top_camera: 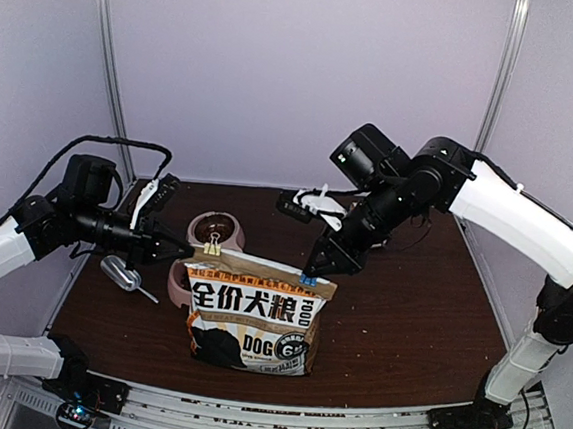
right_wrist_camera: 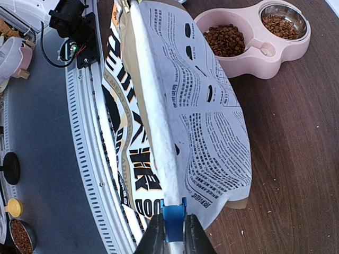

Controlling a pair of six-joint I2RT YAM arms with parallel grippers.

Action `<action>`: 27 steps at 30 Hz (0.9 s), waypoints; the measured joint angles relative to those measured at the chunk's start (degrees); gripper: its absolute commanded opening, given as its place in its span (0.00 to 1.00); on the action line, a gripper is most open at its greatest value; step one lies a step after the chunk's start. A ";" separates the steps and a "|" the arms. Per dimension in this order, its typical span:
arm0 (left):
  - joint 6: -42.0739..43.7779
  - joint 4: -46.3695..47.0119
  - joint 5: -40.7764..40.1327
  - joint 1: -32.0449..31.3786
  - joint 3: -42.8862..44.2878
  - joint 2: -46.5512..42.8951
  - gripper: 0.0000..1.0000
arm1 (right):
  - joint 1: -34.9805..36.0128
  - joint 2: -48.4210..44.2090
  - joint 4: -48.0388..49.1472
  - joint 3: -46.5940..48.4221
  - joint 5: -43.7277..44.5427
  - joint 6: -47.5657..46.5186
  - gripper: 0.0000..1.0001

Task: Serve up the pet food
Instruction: Install the clamp onto the pet food bag.

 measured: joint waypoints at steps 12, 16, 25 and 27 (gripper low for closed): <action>0.02 -0.04 0.09 0.02 0.00 0.02 0.00 | -0.09 0.02 0.22 0.00 -0.59 0.02 0.00; 0.11 -0.09 0.07 0.02 0.00 0.02 0.00 | -0.24 0.72 -0.37 0.98 -1.11 0.02 0.00; 0.15 0.15 -0.55 0.28 0.00 -0.07 0.53 | -0.39 1.14 -0.63 1.42 -0.42 -0.22 0.70; 0.02 0.22 -0.81 0.42 0.00 -0.17 0.63 | -0.39 1.11 -0.26 1.31 0.20 0.04 0.75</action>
